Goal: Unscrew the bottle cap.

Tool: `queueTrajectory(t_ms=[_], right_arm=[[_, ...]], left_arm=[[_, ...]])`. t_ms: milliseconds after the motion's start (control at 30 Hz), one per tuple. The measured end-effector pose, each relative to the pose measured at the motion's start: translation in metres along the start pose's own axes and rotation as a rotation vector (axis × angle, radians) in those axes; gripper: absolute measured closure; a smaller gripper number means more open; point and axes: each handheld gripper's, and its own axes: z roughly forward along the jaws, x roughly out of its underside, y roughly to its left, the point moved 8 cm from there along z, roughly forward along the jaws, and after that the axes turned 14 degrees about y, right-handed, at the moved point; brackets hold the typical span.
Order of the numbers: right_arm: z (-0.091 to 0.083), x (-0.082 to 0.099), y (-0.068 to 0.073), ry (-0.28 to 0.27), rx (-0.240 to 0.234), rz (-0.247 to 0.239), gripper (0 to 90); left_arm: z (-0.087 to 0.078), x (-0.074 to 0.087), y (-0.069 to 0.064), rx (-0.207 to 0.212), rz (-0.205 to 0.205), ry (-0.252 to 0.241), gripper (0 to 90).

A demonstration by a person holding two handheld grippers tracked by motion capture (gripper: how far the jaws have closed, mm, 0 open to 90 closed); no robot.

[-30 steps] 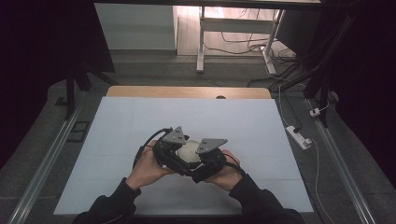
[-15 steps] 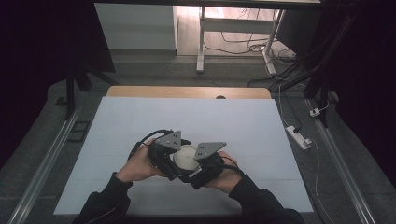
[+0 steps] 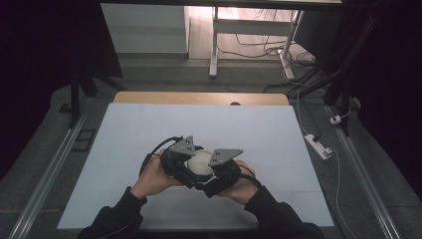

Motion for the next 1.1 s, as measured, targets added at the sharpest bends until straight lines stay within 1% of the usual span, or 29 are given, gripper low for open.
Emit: queueTrajectory(t_ms=[133, 300, 433, 500, 533, 700, 867, 900, 1100], right_arm=[[0.001, 0.001, -0.002, 0.011, 0.006, 0.008, 6.6], [0.003, 0.002, -0.002, 0.016, 0.01, 0.003, 6.7], [0.003, 0.002, -0.002, 0.018, 0.012, 0.0, 6.7], [0.003, 0.003, -0.003, 0.018, 0.015, 0.002, 6.7], [0.003, 0.003, -0.004, 0.018, 0.016, 0.003, 6.6], [0.001, 0.004, -0.006, 0.018, 0.02, 0.01, 6.6], [0.0, 0.005, -0.01, 0.017, 0.027, 0.019, 6.7], [0.0, 0.005, -0.01, 0.016, 0.029, 0.023, 6.7], [-0.003, 0.006, -0.016, 0.016, 0.038, 0.041, 6.7]], left_arm=[[-0.003, -0.002, 0.0, -0.007, -0.022, -0.017, 7.8], [-0.008, -0.003, 0.001, -0.009, -0.028, -0.03, 7.8], [-0.01, -0.003, 0.002, -0.02, -0.029, -0.033, 7.8], [-0.012, -0.002, 0.003, -0.038, -0.033, -0.03, 7.8], [-0.013, -0.002, 0.004, -0.04, -0.033, -0.028, 7.8], [-0.018, 0.0, 0.007, -0.055, -0.05, -0.036, 7.8], [-0.022, 0.004, 0.009, -0.061, -0.053, -0.038, 7.8], [-0.023, 0.004, 0.009, -0.061, -0.061, -0.046, 7.8], [-0.027, 0.008, 0.008, -0.059, -0.065, -0.05, 7.8]])
